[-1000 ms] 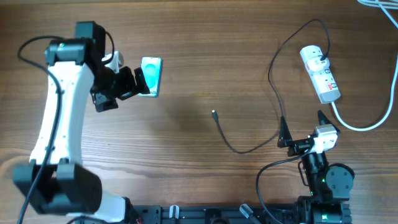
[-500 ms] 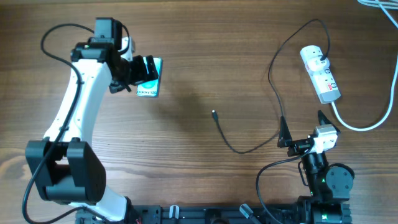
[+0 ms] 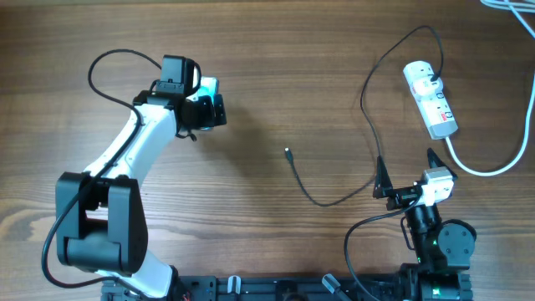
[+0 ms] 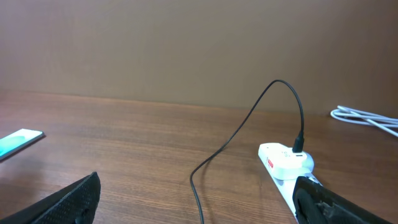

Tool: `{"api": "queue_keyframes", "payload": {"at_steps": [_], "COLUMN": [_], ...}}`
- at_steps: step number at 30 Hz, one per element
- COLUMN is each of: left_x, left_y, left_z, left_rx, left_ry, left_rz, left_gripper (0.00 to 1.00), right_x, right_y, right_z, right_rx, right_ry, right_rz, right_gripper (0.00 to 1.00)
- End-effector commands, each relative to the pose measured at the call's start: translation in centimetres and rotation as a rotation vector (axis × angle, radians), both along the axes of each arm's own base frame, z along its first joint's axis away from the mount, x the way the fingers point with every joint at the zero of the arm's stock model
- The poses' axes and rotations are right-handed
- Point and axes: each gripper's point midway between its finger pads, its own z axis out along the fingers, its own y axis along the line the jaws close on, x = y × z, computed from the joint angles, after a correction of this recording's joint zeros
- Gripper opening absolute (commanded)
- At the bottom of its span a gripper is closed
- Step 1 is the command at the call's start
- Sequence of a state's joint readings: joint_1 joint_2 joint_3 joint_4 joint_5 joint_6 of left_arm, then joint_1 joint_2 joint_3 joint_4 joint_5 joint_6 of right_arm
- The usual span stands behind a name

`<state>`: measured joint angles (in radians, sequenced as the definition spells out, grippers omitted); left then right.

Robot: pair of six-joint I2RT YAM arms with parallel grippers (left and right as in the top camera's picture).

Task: Plug charger to phone and switch on socket
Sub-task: 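Move the left gripper over the Galaxy S25 phone and lower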

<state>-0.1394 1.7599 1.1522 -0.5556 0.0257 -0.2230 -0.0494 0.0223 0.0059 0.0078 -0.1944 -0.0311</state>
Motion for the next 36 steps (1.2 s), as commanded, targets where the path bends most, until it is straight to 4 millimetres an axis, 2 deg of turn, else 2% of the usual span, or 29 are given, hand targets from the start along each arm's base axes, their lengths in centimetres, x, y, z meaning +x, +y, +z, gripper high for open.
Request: {"api": "queue_keyframes", "payload": {"at_steps": [1,4,9,12,16,20,23,27,30,34,36], "left_x": [-0.1,-0.3,1.7,2.0,1.5,1.0,-1.0,-1.6,-0.9,0.1,0.0], "left_y": [1.1,1.1,0.8,0.8,0.9,0.8,0.3,0.4,0.3,0.2,0.2], "left_z": [-1.5,-2.9,-3.0,-4.5,-7.2,-7.8,-8.7,-8.9,-8.7,-8.2,-8.3], "left_rx": [0.063,0.059,0.060,0.061,0.069,0.067,0.035,0.039,0.035,0.030,0.030], "left_ry": [-0.019,-0.046,-0.156,-0.145,-0.090,-0.060,0.028,0.056,0.025,-0.019,-0.014], "left_rz": [0.020,0.021,-0.009,-0.010,-0.012,-0.015,-0.036,-0.037,-0.036,-0.036,-0.036], "left_gripper": [1.00,1.00,1.00,1.00,1.00,1.00,1.00,1.00,0.99,0.86,0.84], "right_x": [0.0,0.0,0.0,0.0,0.0,0.0,0.0,0.0,0.0,0.0,0.0], "right_y": [-0.1,-0.1,-0.1,-0.1,-0.1,-0.1,-0.1,-0.1,-0.1,-0.1,-0.1], "right_z": [0.2,0.2,0.2,0.2,0.2,0.2,0.2,0.2,0.2,0.2,0.2], "right_rx": [0.007,0.007,0.007,0.007,0.007,0.007,0.007,0.007,0.007,0.007,0.007], "right_ry": [-0.009,-0.009,-0.009,-0.009,-0.009,-0.009,-0.009,-0.009,-0.009,-0.009,-0.009], "right_rz": [-0.007,-0.007,-0.007,-0.007,-0.007,-0.007,-0.007,-0.007,-0.007,-0.007,-0.007], "right_gripper": [1.00,1.00,1.00,1.00,1.00,1.00,1.00,1.00,1.00,1.00,1.00]}}
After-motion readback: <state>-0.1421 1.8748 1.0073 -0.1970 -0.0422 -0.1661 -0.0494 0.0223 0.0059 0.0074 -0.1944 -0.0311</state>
